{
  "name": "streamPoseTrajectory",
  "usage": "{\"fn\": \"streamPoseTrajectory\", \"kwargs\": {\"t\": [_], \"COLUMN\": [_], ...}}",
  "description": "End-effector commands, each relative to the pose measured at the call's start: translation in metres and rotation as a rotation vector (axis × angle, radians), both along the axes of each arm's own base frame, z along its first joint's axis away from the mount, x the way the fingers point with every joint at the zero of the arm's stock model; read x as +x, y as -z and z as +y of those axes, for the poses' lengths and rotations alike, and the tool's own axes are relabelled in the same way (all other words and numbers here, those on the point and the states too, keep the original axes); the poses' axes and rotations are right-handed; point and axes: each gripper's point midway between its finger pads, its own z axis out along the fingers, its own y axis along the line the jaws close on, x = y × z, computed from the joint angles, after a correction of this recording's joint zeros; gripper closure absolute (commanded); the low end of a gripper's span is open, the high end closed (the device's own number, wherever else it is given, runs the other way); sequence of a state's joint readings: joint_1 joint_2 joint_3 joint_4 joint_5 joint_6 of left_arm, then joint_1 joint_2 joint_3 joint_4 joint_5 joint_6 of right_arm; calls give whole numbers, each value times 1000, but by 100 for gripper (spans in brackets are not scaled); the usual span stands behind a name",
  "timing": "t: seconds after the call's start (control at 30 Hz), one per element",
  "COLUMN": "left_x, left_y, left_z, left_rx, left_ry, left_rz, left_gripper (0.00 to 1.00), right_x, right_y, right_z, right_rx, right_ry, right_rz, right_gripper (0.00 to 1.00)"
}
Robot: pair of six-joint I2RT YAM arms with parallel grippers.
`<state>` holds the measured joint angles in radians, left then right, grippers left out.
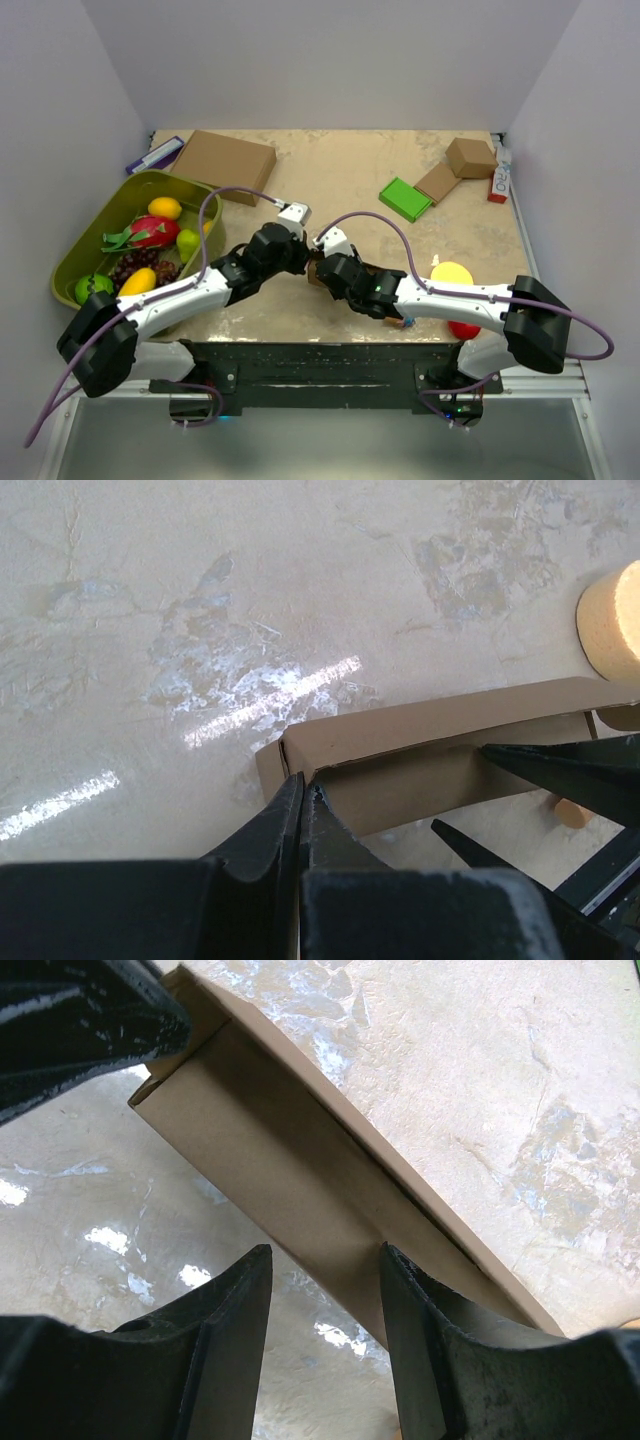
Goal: Fold the paper box
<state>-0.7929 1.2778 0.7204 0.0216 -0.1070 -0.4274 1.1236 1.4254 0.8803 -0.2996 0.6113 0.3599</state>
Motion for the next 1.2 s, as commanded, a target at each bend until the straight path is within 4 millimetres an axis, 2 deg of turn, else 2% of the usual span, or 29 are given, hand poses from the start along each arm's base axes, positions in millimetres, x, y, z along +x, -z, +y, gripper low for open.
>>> {"fn": "streamPoseTrajectory", "kwargs": {"t": [0.0,0.1,0.17,0.23,0.27,0.37,0.4,0.5,0.8,0.9,0.97,1.17], "left_x": [-30,-29,-25,-21,-18,-12,-12,-8,-7,-7,-7,-5], "left_y": [41,40,34,26,23,13,12,3,-2,-3,-4,-6], "left_z": [12,12,12,11,12,14,15,15,15,14,13,12], "left_rx": [80,90,91,95,100,116,126,134,137,135,129,121], "left_ry": [33,29,19,11,-3,-26,-30,-40,-33,-26,-23,-25], "left_rz": [126,119,106,96,86,70,71,54,50,46,42,30], "left_gripper": [100,100,100,100,100,100,100,100,100,99,95,81], "right_x": [-8,-8,-8,-8,-7,-10,-12,-20,-43,-46,-46,-38], "right_y": [15,10,7,-4,-15,-37,-48,-55,-46,-45,-43,-42], "right_z": [0,1,0,-1,2,-5,-8,-21,-87,-98,-104,-103], "right_rx": [14,21,19,27,46,71,97,97,0,19,31,63], "right_ry": [3,9,16,30,32,56,64,88,303,343,367,386], "right_rz": [62,59,60,60,53,57,54,80,139,142,141,125], "right_gripper": [51,50,45,39,32,20,17,14,15,16,18,27]}}
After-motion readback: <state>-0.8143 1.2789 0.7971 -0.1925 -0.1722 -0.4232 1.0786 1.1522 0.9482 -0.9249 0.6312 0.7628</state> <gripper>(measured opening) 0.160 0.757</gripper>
